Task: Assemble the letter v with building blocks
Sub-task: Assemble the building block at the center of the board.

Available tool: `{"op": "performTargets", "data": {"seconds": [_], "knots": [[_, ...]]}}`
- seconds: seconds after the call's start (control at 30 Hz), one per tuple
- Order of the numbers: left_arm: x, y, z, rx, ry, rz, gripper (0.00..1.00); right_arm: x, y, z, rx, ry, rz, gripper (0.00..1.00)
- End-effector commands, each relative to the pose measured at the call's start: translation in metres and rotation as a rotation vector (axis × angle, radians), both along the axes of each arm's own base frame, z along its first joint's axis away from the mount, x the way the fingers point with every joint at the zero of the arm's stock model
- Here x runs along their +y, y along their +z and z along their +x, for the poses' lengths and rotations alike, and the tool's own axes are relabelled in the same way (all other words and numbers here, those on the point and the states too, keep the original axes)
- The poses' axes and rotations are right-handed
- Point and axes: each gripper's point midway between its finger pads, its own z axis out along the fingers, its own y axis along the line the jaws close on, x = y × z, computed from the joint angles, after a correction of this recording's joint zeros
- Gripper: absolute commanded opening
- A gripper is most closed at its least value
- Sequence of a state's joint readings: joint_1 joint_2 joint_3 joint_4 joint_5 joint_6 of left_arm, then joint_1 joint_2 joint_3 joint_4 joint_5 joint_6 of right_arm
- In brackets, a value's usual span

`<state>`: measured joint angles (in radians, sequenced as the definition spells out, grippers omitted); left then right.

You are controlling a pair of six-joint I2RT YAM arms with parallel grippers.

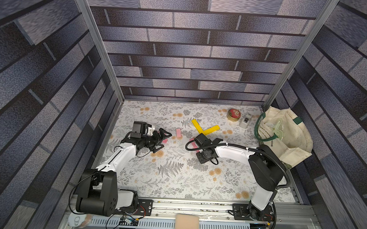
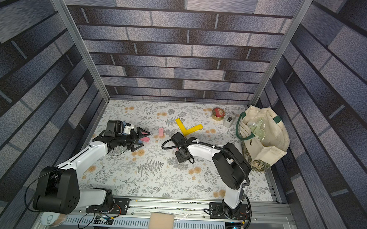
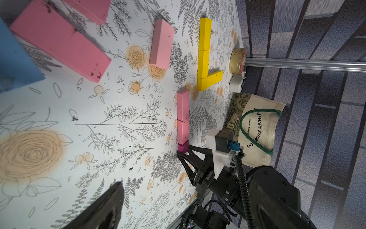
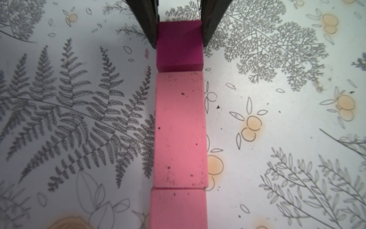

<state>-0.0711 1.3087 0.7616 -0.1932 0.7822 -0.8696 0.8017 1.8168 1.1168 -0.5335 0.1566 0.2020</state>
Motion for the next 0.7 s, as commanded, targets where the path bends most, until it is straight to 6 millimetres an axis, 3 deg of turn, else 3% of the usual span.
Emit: {"op": "performTargets", "data": {"seconds": [0.0,0.67], "knots": [[0.0005,-0.0032,-0.0009,0.012,-0.002,-0.008,1.0,-0.0079,-0.0139,-0.0026,0.037,-0.015,-0.042,0.25],[-0.0005,-0.004,-0.0018,0.017,-0.007,-0.007,1.0,-0.011,-0.0172,-0.0014,0.032,-0.018,-0.06,0.29]]}}
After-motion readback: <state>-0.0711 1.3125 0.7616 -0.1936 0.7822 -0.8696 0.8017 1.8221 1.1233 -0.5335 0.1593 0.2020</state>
